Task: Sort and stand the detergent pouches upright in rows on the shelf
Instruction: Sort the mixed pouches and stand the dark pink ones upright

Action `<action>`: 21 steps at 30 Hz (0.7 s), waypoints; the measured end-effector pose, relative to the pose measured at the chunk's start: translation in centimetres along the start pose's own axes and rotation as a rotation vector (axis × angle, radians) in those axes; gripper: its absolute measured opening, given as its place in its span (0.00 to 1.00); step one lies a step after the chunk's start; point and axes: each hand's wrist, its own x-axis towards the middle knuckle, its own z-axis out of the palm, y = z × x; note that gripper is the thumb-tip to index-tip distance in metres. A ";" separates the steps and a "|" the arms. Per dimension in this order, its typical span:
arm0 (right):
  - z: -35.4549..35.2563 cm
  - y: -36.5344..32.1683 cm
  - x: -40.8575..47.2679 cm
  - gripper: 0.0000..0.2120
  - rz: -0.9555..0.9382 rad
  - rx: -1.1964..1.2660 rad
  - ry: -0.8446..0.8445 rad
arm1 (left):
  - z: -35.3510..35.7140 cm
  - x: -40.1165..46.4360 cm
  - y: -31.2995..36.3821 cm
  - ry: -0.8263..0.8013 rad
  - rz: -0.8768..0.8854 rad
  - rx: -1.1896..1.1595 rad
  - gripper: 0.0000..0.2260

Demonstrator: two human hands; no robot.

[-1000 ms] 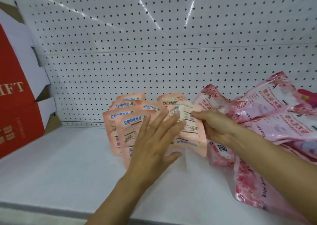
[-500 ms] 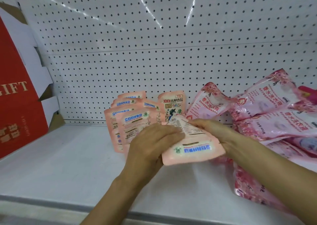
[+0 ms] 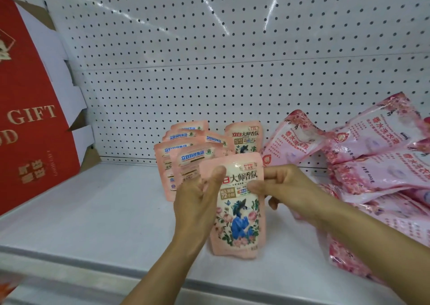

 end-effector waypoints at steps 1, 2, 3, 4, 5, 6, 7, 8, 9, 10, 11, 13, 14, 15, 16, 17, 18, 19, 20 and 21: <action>0.0 0.2 0.1 0.06 0.004 0.024 0.046 | -0.2 -0.1 0.1 0.037 0.045 0.059 0.20; -0.1 0.3 0.2 0.05 0.000 0.050 0.090 | -0.6 0.0 0.3 0.120 0.113 0.132 0.16; -0.2 0.3 0.3 0.05 -0.006 0.073 0.135 | -1.1 0.4 0.4 0.234 0.185 0.172 0.13; -0.3 0.4 0.4 0.05 -0.016 0.094 0.181 | -1.8 0.9 0.5 0.348 0.247 0.189 0.16; -0.3 0.4 0.6 0.04 -0.035 0.116 0.230 | -2.5 1.5 0.3 0.429 0.274 0.189 0.23; -0.2 0.4 0.7 0.04 -0.056 0.133 0.280 | -3.2 2.3 -0.1 0.448 0.240 0.178 0.28; 0.0 0.4 0.9 0.04 -0.073 0.143 0.324 | -3.6 2.9 -0.2 0.409 0.165 0.150 0.30; 0.4 0.5 1.1 0.04 -0.082 0.146 0.358 | -3.9 3.5 -0.4 0.322 0.078 0.095 0.28; 0.8 0.6 1.3 0.04 -0.086 0.146 0.380 | -4.1 4.0 -0.7 0.227 -0.005 0.025 0.22; 1.3 0.7 1.6 0.04 -0.084 0.148 0.387 | -4.2 4.3 -1.2 0.176 -0.061 -0.005 0.15; 1.7 0.9 1.8 0.04 -0.073 0.151 0.378 | -4.4 4.6 -1.6 0.191 -0.070 0.025 0.09; 2.4 1.0 2.3 0.04 -0.036 0.155 0.333 | -4.9 4.9 -2.0 0.292 -0.028 0.131 0.04; 2.5 0.9 2.5 0.05 -0.028 0.147 0.299 | -5.2 4.9 -2.0 0.334 -0.008 0.170 0.04; 2.5 0.7 2.6 0.06 -0.022 0.118 0.251 | -5.4 4.8 -2.0 0.353 0.001 0.191 0.04; 2.2 0.5 2.7 0.07 -0.016 0.069 0.192 | -5.6 4.8 -1.9 0.356 0.004 0.193 0.04; 1.9 0.1 2.7 0.09 -0.008 0.006 0.126 | -5.7 4.7 -1.9 0.346 -0.004 0.184 0.05; 1.5 -0.3 2.6 0.10 -0.003 -0.055 0.061 | -5.9 4.6 -2.0 0.329 -0.013 0.176 0.05; 0.9 -0.9 2.5 0.13 0.000 -0.091 0.014 | -6.0 4.4 -2.0 0.312 -0.016 0.170 0.06; 0.2 -1.5 2.4 0.17 -0.005 -0.099 0.010 | -6.1 4.3 -2.1 0.303 -0.016 0.168 0.06; -0.8 -2.1 2.5 0.22 -0.020 -0.089 0.059 | -6.3 4.4 -2.2 0.298 -0.018 0.174 0.07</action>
